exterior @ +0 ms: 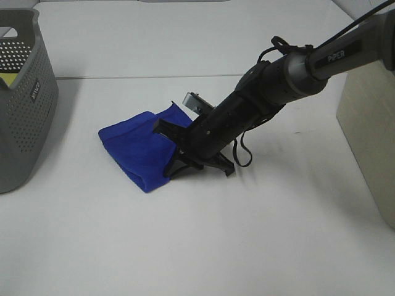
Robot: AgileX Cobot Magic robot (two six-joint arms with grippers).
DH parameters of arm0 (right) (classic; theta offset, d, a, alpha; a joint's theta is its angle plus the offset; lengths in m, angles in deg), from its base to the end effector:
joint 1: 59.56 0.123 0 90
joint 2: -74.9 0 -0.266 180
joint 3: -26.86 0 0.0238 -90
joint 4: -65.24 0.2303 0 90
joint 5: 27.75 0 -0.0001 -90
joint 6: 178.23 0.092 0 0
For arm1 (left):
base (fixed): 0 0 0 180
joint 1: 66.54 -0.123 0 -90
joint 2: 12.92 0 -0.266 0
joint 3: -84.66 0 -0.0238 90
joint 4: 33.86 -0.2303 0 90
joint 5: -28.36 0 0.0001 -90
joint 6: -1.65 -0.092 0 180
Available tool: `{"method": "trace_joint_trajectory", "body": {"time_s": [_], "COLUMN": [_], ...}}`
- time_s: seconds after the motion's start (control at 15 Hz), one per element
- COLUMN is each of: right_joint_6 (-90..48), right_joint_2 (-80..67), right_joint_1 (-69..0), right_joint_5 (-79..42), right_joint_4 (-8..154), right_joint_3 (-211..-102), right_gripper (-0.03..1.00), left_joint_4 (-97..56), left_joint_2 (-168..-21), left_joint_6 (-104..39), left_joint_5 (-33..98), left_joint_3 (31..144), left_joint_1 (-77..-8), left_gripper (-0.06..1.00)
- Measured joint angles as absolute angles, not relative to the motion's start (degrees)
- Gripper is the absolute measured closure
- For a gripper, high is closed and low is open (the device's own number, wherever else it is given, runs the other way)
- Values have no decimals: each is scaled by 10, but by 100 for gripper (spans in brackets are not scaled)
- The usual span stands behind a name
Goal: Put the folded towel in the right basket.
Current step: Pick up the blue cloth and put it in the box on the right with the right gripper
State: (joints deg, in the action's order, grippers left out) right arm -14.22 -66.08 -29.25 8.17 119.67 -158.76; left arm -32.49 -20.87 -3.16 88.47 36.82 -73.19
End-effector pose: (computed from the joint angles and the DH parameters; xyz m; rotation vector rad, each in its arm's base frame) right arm 0.3364 0.2476 0.0683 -0.0857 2.9361 0.9303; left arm -0.0034 -0.0023 0.2687 -0.0314 2.0237 0.0981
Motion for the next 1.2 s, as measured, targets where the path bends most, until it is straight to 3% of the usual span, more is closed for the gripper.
{"method": "trace_joint_trajectory", "body": {"time_s": [0.67, 1.2], "right_joint_6": [-218, -227], "right_joint_2": [-355, -124], "right_joint_1": [-333, -651], "right_joint_5": [66, 169], "right_joint_4": [1142, 1140], "right_joint_3": [-1583, -1583], "right_gripper": [93, 93], "left_joint_4": [-325, -325], "left_joint_2": [-209, -209], "left_joint_6": [-32, -32], "left_joint_5": [885, 885], "left_joint_3": [368, 368], "left_joint_1": [-732, -732], "left_gripper": [-5, -5]}}
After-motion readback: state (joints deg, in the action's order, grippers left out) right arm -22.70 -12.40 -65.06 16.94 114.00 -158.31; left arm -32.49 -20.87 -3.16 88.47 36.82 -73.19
